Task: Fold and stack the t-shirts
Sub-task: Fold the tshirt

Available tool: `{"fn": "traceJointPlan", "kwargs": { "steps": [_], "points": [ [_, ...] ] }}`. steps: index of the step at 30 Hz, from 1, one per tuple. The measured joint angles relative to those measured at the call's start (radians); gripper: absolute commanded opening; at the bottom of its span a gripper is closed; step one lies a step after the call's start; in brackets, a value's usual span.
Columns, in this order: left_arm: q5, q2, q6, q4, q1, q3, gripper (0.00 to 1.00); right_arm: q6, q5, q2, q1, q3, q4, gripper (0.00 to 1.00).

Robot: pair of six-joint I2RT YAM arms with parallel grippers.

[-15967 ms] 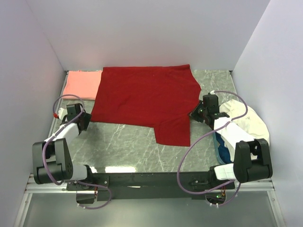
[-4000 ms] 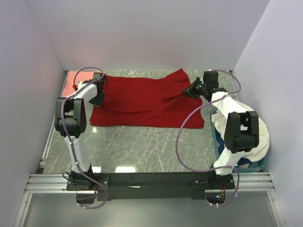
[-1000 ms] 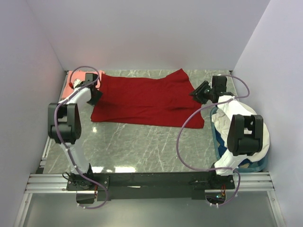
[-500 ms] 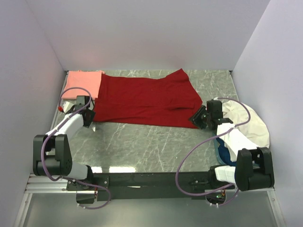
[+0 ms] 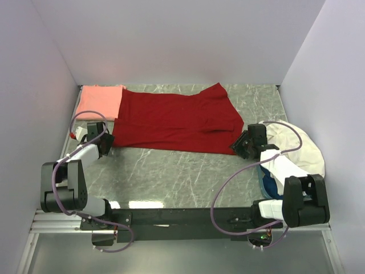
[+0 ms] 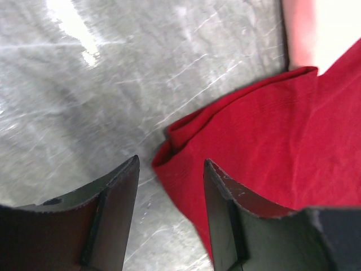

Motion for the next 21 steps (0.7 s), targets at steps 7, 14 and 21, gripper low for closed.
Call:
{"fn": "traceJointPlan", "kwargs": {
  "steps": [7,14,21],
  "points": [
    [0.045,0.05,0.025,0.074,0.024,-0.002,0.49,0.011,0.018,0.058,0.0,0.0,0.007,0.45],
    [0.063,0.072,0.032,0.1,0.026,-0.003,0.38,0.016,0.04,0.069,0.0,0.0,0.006,0.48],
    [0.069,0.086,0.04,0.108,0.026,-0.003,0.2,0.014,0.054,0.135,0.003,0.023,0.018,0.49]
  ]
}}
